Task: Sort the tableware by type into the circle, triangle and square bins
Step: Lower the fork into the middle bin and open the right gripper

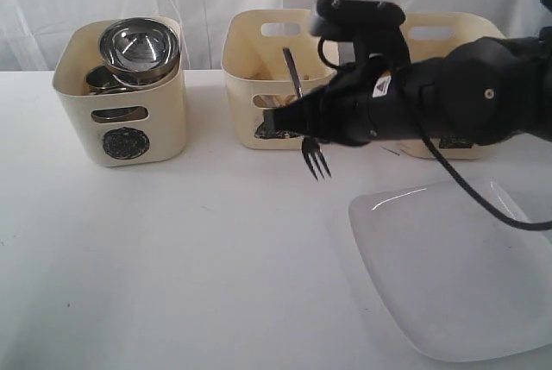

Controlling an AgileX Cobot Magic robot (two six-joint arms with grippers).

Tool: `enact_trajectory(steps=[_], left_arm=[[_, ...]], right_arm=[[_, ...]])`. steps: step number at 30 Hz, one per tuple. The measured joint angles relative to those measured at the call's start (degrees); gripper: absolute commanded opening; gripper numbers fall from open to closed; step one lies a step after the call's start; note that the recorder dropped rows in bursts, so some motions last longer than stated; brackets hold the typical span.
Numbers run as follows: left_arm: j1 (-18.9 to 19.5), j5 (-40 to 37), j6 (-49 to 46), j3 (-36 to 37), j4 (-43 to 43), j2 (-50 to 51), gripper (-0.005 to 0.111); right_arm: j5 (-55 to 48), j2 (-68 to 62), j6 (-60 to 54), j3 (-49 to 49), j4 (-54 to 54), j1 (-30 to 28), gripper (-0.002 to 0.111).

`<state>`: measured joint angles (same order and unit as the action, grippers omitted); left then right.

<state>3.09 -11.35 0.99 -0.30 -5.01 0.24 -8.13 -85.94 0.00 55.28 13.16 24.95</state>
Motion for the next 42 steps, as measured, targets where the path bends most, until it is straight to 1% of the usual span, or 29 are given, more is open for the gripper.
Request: enact_trajectory(steps=[4, 9, 16, 19, 30, 42], left_arm=[[0.00, 0.00, 0.00, 0.00, 0.00, 0.00, 0.000], [0.00, 0.00, 0.00, 0.00, 0.00, 0.00, 0.000], [0.00, 0.00, 0.00, 0.00, 0.00, 0.00, 0.000], [0.00, 0.00, 0.00, 0.00, 0.00, 0.00, 0.000], [0.00, 0.00, 0.00, 0.00, 0.00, 0.00, 0.000], [0.08, 0.00, 0.00, 0.00, 0.00, 0.00, 0.000]], right_arm=[[4.39, -1.54, -3.27, 4.15, 0.00, 0.00, 0.000], [5.19, -5.44, -5.16, 9.68, 0.00, -1.09, 0.000], [5.20, -11.75, -5.30, 16.03, 0.00, -6.09, 0.000], [5.20, -14.63, -5.30, 19.36, 0.00, -7.38, 0.000], [4.62, -26.62, -4.51, 34.22, 0.00, -7.81, 0.000], [0.26, -39.91, -4.51, 51.06, 0.00, -10.15, 0.000]])
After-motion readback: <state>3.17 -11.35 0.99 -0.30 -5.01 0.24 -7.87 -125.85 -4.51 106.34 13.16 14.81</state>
